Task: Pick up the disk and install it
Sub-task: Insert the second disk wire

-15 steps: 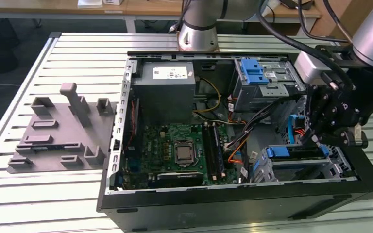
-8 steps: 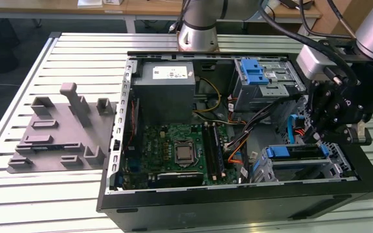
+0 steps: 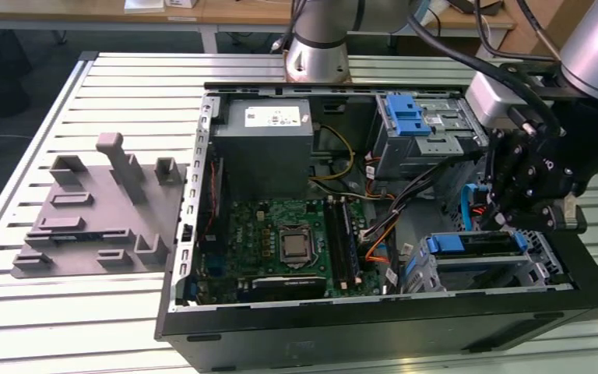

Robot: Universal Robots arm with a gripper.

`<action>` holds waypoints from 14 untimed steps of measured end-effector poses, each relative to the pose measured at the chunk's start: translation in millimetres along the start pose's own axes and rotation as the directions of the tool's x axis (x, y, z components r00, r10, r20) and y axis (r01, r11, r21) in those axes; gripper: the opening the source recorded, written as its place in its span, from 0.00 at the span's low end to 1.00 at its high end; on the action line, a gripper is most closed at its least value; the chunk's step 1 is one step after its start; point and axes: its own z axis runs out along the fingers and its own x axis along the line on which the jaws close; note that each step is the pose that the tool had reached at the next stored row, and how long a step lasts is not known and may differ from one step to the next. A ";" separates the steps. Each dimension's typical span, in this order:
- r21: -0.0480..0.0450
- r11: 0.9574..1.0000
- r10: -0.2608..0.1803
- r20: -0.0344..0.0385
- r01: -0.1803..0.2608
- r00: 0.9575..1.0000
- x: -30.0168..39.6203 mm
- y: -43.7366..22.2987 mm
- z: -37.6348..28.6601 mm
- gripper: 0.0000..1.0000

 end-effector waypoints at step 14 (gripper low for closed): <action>0.001 1.000 0.000 0.000 0.000 1.000 0.6 9.3 -3.0 0.11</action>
